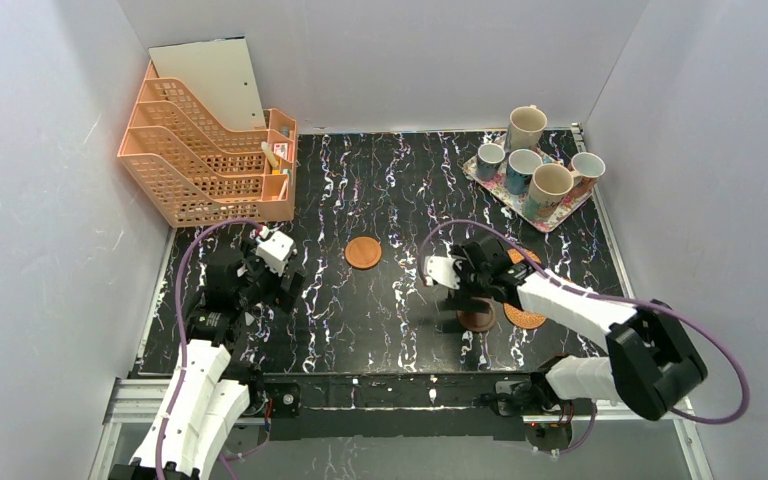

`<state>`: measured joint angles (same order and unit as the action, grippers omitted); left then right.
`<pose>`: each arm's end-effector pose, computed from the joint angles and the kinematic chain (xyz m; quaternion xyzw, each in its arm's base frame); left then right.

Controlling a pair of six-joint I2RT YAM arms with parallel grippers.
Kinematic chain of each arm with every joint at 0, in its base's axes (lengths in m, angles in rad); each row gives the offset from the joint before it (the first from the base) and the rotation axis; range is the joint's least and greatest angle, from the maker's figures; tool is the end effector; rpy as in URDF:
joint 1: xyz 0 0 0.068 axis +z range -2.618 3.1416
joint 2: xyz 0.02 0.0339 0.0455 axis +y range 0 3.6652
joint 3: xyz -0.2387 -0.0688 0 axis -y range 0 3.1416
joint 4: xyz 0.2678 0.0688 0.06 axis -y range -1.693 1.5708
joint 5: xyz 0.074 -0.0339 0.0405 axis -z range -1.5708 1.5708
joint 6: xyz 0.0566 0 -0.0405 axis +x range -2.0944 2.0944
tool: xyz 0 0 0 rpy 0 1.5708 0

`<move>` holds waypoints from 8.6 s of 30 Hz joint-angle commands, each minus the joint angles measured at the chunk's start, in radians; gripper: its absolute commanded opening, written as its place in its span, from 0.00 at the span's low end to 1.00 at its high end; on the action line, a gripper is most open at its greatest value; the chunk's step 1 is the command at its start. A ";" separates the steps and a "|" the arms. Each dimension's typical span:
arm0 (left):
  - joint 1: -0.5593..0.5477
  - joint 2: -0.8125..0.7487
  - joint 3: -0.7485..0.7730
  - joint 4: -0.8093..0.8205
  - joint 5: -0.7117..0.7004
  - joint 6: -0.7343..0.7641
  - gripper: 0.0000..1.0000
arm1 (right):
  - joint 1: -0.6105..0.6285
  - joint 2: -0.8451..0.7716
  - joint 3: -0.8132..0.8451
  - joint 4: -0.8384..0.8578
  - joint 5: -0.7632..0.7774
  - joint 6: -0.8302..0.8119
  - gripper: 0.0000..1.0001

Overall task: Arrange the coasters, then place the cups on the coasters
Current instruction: Move the coaster to the center of the board.

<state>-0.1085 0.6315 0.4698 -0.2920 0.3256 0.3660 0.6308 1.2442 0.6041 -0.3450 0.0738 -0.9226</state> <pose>0.2128 -0.0414 0.2146 0.2802 0.7932 -0.0692 0.5363 0.2174 0.1536 0.1190 -0.6630 0.6899 -0.0769 0.2803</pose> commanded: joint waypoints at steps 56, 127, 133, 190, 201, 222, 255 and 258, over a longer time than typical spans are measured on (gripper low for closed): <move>0.004 -0.041 -0.010 -0.008 0.001 0.016 0.97 | -0.060 0.970 0.899 0.361 0.161 0.294 0.98; 0.023 -0.025 -0.007 -0.010 0.007 0.017 0.97 | -0.381 0.148 0.352 -0.058 0.014 0.181 0.98; 0.023 -0.016 -0.006 -0.010 0.007 0.017 0.97 | -0.546 0.019 0.240 -0.107 -0.002 0.059 0.98; 0.023 -0.022 -0.010 -0.010 0.007 0.024 0.97 | -0.222 0.295 0.090 -0.064 -0.148 0.127 0.97; 0.023 -0.030 -0.009 -0.011 0.007 0.023 0.97 | -0.021 0.191 0.076 -0.164 -0.242 0.165 0.98; 0.024 -0.027 -0.008 -0.011 0.000 0.023 0.98 | -0.161 0.586 0.385 0.187 -0.090 0.418 0.98; 0.024 -0.024 -0.010 -0.008 0.001 0.025 0.98 | -0.253 0.544 0.272 0.279 -0.004 0.364 0.98; 0.024 -0.025 -0.010 -0.010 0.001 0.025 0.98 | -0.253 0.532 0.263 0.229 -0.037 0.353 0.98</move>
<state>-0.0879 0.6140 0.4660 -0.2924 0.3214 0.3828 0.3866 1.7462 0.9352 0.1246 -0.0074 -0.4931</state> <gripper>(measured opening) 0.978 0.983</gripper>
